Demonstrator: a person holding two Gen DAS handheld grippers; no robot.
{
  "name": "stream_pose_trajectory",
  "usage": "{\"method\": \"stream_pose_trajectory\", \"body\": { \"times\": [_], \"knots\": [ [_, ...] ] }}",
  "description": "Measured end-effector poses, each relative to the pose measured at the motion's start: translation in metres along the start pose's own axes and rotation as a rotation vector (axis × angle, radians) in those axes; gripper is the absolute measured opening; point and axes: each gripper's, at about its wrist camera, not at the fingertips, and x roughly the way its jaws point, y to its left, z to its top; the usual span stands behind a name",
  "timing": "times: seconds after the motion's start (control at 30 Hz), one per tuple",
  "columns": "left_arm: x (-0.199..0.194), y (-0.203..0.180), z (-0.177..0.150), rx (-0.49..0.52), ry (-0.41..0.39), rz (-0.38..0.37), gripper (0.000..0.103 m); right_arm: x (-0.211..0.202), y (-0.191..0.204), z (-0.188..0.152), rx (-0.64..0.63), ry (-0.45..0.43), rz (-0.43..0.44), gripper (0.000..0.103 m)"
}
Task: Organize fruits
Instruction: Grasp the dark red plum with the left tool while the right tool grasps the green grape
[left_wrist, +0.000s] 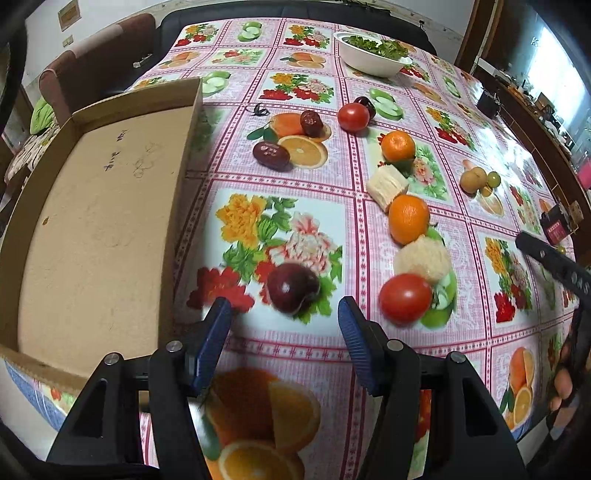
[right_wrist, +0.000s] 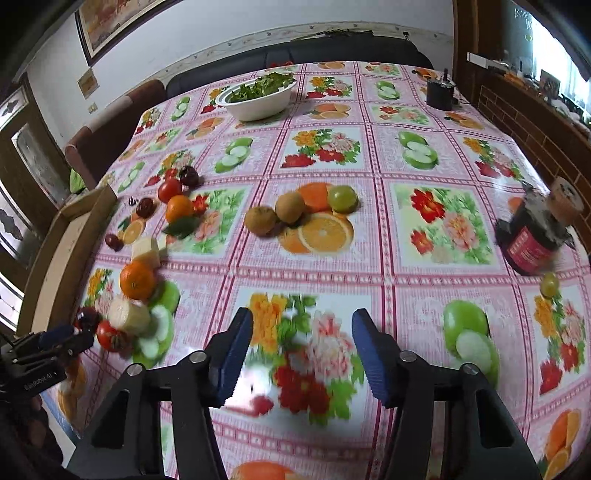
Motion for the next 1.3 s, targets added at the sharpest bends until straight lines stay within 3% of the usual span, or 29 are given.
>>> {"method": "stream_pose_trajectory", "body": {
  "times": [0.27,0.6,0.67,0.73,1.03,1.3],
  "knots": [
    [0.007,-0.005,0.007,0.032,-0.018,-0.01,0.057,0.037,-0.024,0.039,0.034,0.006,0.003,0.045],
    [0.005,0.006,0.007,0.026,-0.05,-0.017,0.037,0.066,-0.046,0.074,0.085,-0.006,-0.018,0.045],
    [0.004,0.008,0.007,0.02,-0.056,-0.033,0.034,0.07,-0.043,0.076,0.07,-0.006,0.003,0.028],
    [0.001,0.009,0.007,0.015,-0.057,-0.056,0.027,0.069,-0.039,0.075,0.055,-0.01,0.006,0.026],
    [-0.013,0.008,0.0,0.016,-0.068,-0.097,0.027,0.023,-0.027,0.045,0.047,-0.067,0.074,0.025],
    [-0.035,0.003,-0.005,0.036,-0.104,-0.125,0.027,-0.011,0.006,0.016,-0.004,-0.076,0.151,0.025]
  ]
}}
